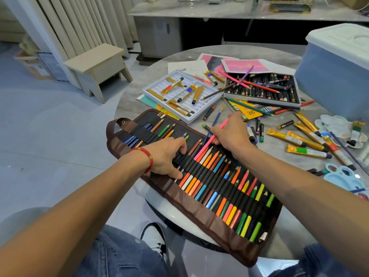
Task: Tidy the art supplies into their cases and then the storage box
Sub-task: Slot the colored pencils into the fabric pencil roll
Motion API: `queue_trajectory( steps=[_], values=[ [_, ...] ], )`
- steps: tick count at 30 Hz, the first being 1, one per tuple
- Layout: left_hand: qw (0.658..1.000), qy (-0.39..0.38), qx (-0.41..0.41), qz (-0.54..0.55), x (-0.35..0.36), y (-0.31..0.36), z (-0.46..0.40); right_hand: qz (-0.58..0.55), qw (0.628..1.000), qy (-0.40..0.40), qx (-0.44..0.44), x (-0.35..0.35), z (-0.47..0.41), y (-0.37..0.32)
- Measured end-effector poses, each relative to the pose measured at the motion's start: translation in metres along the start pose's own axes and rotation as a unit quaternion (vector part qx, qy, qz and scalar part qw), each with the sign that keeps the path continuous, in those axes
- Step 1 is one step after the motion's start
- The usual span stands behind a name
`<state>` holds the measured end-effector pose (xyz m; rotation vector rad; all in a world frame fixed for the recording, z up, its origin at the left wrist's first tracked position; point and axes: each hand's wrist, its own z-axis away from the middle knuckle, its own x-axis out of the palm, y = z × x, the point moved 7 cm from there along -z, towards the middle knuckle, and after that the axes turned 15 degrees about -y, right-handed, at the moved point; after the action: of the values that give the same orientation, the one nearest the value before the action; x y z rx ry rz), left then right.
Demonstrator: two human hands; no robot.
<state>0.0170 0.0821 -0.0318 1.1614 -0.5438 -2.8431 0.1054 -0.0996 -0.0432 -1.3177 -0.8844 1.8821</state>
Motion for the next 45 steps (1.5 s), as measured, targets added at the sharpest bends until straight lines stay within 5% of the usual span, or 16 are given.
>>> queue_trajectory(
  steps=[13, 35, 45],
  values=[
    [1.000, 0.009, -0.010, 0.001, 0.001, -0.001, -0.002, 0.243, 0.970, -0.008, 0.016, 0.004, -0.002, -0.023],
    [0.998, -0.003, -0.011, 0.064, 0.001, -0.007, -0.001, 0.386, 0.917, -0.099, 0.023, 0.032, 0.040, -0.014],
    [0.996, 0.005, -0.004, 0.084, 0.003, -0.009, -0.003, 0.471, 0.881, -0.025, -0.032, 0.056, 0.072, -0.018]
  ],
)
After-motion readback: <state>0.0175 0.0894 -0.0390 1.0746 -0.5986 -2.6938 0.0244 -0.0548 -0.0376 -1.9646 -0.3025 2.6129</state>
